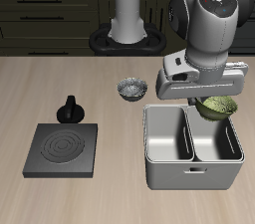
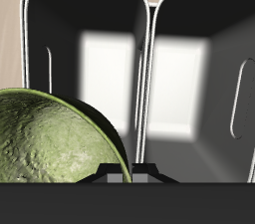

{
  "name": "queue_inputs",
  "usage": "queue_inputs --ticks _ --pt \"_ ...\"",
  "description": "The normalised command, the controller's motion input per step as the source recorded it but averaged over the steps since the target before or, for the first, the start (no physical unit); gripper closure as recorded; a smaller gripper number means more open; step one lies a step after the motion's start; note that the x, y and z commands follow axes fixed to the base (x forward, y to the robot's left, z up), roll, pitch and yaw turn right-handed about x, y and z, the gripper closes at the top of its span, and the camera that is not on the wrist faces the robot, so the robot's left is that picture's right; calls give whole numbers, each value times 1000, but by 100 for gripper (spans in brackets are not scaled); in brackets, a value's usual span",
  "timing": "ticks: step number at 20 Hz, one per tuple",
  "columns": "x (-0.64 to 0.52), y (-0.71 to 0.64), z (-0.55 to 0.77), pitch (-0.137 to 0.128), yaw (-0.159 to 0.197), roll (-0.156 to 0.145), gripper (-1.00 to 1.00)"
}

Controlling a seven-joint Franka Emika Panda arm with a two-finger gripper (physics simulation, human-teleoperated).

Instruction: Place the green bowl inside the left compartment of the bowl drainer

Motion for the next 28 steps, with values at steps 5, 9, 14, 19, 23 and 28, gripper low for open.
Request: queue_inputs --ticks 5,9,14,19,23,28 --pt "-34 6 -169 31 13 5 100" --pt "-23 -125 -40 9 4 -21 100" --pt "-53 -100 83 -28 52 -49 -100" --pt "-81 -103 3 19 -6 7 -100" --pt "-274 146 49 -4 3 88 -100" --pt "-302 53 196 -40 8 45 -100"
